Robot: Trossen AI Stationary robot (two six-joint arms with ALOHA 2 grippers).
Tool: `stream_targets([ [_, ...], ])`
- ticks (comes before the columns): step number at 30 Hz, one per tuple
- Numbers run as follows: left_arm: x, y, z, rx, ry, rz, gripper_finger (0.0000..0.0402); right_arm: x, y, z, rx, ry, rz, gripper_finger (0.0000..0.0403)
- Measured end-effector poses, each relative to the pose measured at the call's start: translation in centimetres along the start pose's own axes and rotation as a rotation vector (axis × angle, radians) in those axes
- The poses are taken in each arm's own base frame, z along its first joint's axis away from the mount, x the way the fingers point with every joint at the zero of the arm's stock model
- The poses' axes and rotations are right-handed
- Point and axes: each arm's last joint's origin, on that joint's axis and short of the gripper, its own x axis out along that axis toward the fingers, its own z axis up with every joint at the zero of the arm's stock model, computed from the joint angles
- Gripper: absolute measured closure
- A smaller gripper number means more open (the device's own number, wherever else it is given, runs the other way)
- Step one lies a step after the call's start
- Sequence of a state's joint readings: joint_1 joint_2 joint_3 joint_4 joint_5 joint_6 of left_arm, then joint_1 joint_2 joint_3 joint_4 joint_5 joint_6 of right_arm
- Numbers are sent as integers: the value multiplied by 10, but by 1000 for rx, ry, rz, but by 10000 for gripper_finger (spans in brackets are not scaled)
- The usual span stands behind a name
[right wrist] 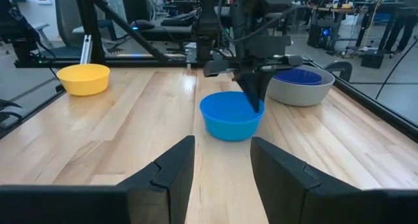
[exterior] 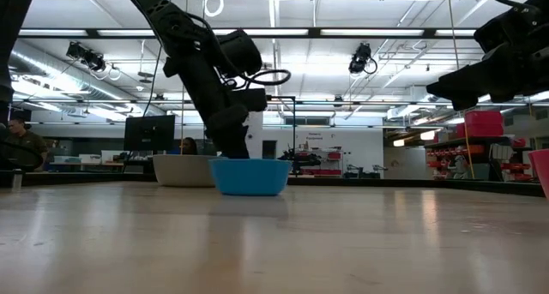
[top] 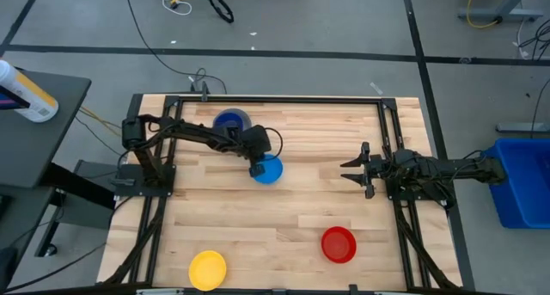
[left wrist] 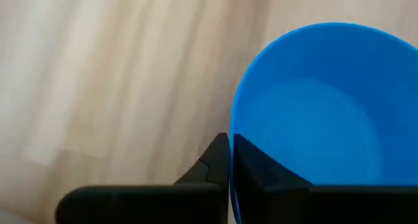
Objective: Nest bowls inside each other
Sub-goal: Stack the light blue bowl on the dark blue bowl
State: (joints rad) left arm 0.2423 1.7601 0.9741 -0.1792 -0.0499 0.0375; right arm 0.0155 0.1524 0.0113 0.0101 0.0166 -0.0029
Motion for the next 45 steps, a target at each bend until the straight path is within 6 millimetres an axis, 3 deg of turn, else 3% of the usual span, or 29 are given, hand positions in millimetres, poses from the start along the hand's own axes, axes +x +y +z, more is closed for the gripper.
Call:
stream_targets([
  [5, -21, 2, 10, 24, -80, 114, 396, 0, 0, 0, 0, 2, 0, 240],
  [9, -53, 13, 14, 21, -107, 268, 396, 1, 0, -1, 0, 14, 0, 243],
  [15, -104, 41, 12, -34, -136, 404, 396, 2, 0, -2, -1, 30, 0, 247],
  [18, -118, 63, 6, -96, -135, 427, 396, 2, 0, -3, -1, 32, 1, 245],
  [22, -118, 89, -7, -182, -52, 427, 396, 2, 0, -3, -1, 32, 1, 241],
  [28, -109, 112, -24, -243, 56, 525, 396, 2, 0, -3, -1, 32, 3, 243],
  [38, -95, 128, -59, -361, 95, 479, 396, 2, 0, -3, -1, 32, 2, 242],
  [45, -89, 128, -69, -412, 93, 417, 396, 2, 0, -3, -1, 32, 2, 243],
])
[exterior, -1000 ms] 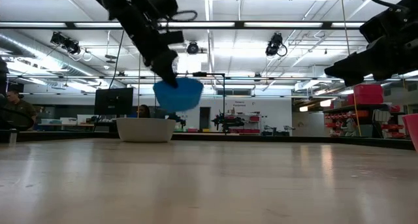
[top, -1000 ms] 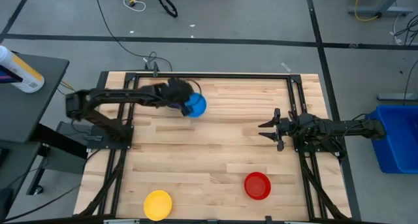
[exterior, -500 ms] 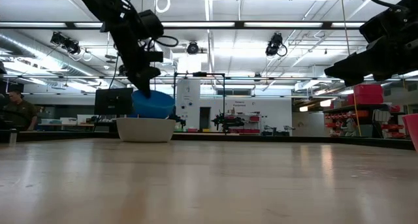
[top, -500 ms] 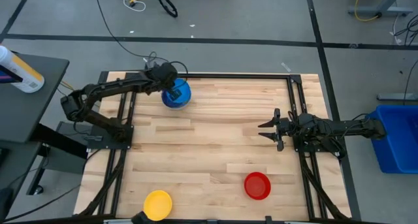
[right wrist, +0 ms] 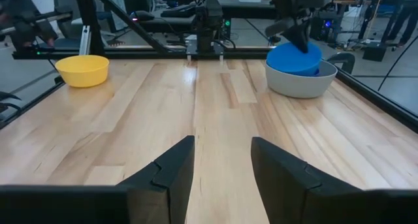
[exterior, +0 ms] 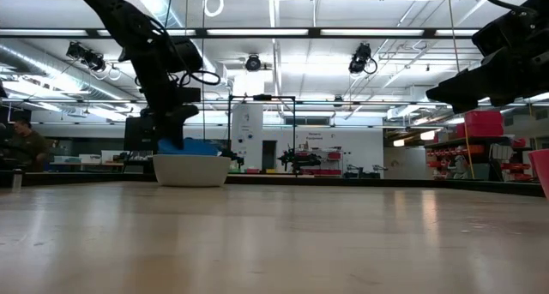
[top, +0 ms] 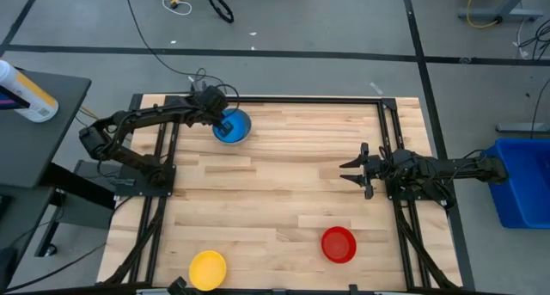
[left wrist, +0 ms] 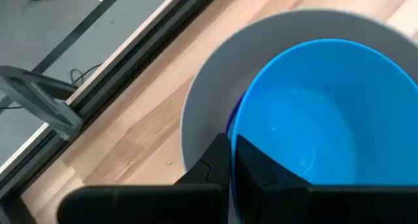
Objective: Nest bowls inside each other
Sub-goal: Stack the light blue bowl on the dark blue bowl, then stack the yellow bowl on the light blue bowl
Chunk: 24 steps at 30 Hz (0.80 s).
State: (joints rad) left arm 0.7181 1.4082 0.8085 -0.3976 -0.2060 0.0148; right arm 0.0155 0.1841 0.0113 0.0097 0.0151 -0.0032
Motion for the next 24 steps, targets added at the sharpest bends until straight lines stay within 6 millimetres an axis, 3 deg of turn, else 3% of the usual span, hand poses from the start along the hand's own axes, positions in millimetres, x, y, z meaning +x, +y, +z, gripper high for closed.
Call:
stream_targets([
  [5, 0, 0, 0, -15, -1, -23, 379, 0, 0, 0, 0, 0, 0, 247],
  [13, 0, 1, 0, -32, -5, 3, 261, 0, 0, 0, 4, 0, 0, 240],
  [18, 0, 5, 2, -24, -18, 130, 201, 0, 0, 0, 5, 0, 0, 242],
  [24, 2, 19, 3, -93, -28, 133, 182, 0, 0, 0, 7, 0, 1, 247],
])
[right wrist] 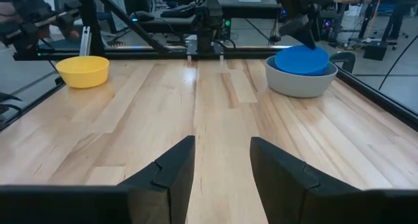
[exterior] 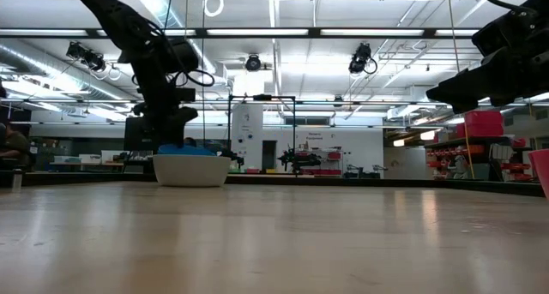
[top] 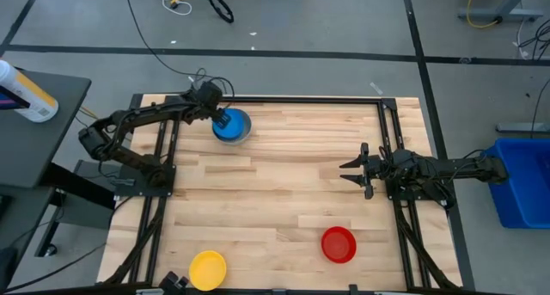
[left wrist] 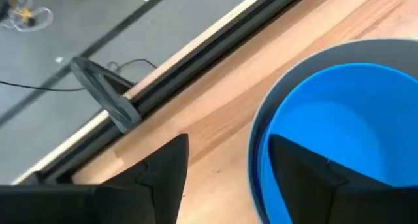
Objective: Nest bowls inside each other
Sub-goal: Stack the yellow bowl on the light blue bowl
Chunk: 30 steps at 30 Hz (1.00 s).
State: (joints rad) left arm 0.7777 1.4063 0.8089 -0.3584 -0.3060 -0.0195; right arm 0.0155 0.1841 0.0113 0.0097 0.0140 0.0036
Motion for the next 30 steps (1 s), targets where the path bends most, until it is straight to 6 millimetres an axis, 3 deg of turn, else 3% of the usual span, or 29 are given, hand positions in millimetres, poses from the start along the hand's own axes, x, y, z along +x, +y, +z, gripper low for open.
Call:
stream_targets([
  [9, 11, -4, -19, -26, 11, -51, 181, 0, 0, 0, 0, 0, -1, 241],
  [12, 4, -2, -17, -31, -27, -54, 180, 0, 0, 0, 0, 0, -1, 240],
  [19, -54, -16, -12, 46, -233, -240, 180, 0, 0, 0, 3, 0, 0, 246],
  [25, -110, -25, -58, 129, -173, -386, 180, 0, 0, 0, 8, 1, 1, 242],
  [30, -151, -27, -99, 203, -51, -680, 180, 0, 0, 0, -6, 0, -1, 241],
])
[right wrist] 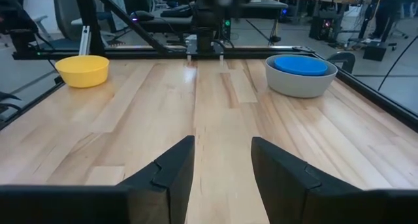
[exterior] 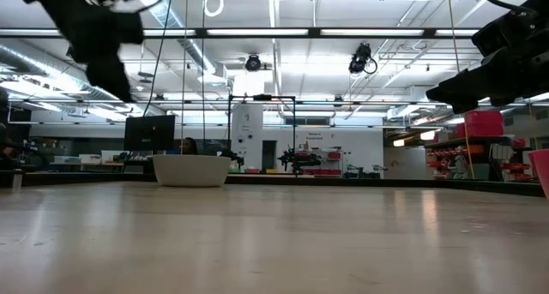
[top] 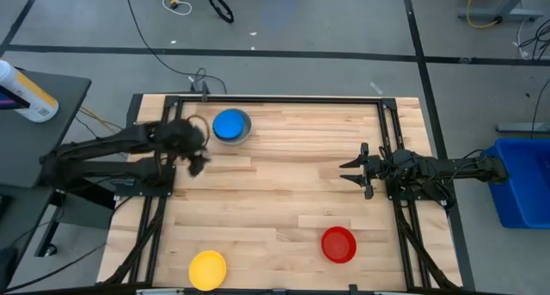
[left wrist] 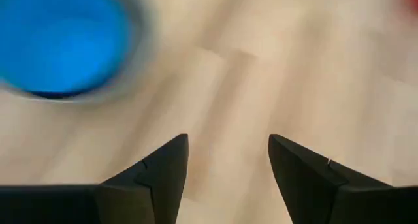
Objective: Nest bowls inside each other
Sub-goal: Stack the yellow bowl on the light blue bowl
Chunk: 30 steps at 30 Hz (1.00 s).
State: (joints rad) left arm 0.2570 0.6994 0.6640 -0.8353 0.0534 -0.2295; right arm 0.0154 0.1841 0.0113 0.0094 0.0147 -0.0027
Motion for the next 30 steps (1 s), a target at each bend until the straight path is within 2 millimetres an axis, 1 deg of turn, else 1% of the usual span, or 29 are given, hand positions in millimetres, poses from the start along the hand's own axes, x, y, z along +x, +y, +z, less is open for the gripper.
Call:
stream_targets([
  [3, -11, -13, -11, 39, 16, -111, 180, 0, 0, 0, 0, 0, 0, 244],
  [5, -14, -20, -18, 38, 60, -166, 180, 0, 0, 0, 14, 0, 0, 245],
  [9, -13, -40, -28, 11, 159, -259, 180, 0, 0, 0, 45, 0, 0, 246],
  [12, -9, -65, -33, 65, 155, -284, 180, 0, 0, 0, 48, 0, -1, 243],
  [16, 1, -107, -39, 173, 53, -309, 180, 0, 0, 0, 49, 1, -2, 240],
  [18, 10, -127, -46, 209, 21, -304, 180, 0, 0, 0, 53, 0, -2, 241],
  [20, 19, -144, -56, 223, 26, -292, 180, 0, 0, 0, 67, 1, -1, 243],
  [23, 33, -163, -76, 224, 77, -266, 180, 0, 0, 0, 83, 7, 15, 245],
  [26, 44, -180, -94, 210, 107, -278, 180, 1, 1, -2, 93, 20, 16, 242],
  [28, 46, -191, -101, 200, 112, -290, 180, 2, 1, -2, 92, 31, 16, 240],
  [30, 44, -204, -103, 184, 100, -297, 180, 2, 1, -3, 93, 43, 15, 240],
])
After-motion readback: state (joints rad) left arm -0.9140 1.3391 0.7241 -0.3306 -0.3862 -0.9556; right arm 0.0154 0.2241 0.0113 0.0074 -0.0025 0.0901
